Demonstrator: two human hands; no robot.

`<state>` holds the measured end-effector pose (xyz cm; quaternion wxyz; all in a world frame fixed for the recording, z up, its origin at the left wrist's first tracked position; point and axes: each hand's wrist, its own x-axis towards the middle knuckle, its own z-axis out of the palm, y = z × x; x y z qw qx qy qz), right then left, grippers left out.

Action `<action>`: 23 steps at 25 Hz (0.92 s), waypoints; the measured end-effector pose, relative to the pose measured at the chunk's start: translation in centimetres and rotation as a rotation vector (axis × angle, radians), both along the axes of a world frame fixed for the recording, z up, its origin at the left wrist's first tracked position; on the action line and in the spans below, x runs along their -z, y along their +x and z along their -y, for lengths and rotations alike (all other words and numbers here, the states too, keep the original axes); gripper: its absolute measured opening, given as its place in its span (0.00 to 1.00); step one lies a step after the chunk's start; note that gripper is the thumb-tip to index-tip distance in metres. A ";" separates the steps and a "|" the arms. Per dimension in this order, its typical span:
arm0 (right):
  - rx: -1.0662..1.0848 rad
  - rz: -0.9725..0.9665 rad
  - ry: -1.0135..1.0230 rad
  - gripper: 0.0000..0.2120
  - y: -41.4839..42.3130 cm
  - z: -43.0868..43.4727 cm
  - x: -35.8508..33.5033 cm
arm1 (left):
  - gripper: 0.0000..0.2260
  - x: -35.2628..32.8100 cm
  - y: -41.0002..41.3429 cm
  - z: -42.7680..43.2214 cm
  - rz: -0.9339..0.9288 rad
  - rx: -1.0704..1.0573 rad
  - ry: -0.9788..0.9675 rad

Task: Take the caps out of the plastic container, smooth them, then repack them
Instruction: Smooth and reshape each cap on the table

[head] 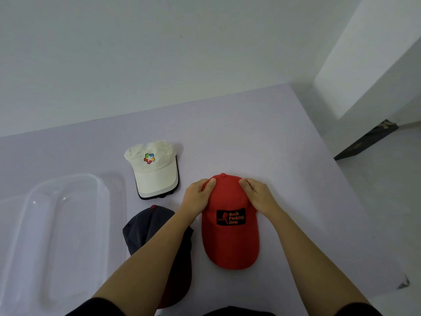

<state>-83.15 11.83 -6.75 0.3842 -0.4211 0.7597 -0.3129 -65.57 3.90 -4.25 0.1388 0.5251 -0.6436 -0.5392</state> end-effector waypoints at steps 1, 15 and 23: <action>0.003 -0.059 0.033 0.27 -0.2 0.0 -0.1 | 0.14 0.2 0.0 0.0 0.008 -0.005 -0.015; 0.389 0.264 -0.124 0.18 0.0 -1.1 2.0 | 0.15 0.1 -0.5 -0.8 -0.020 -0.107 -0.124; 0.219 0.495 0.104 0.22 0.4 -0.9 2.8 | 0.15 0.7 0.5 0.0 -0.027 -0.071 -0.128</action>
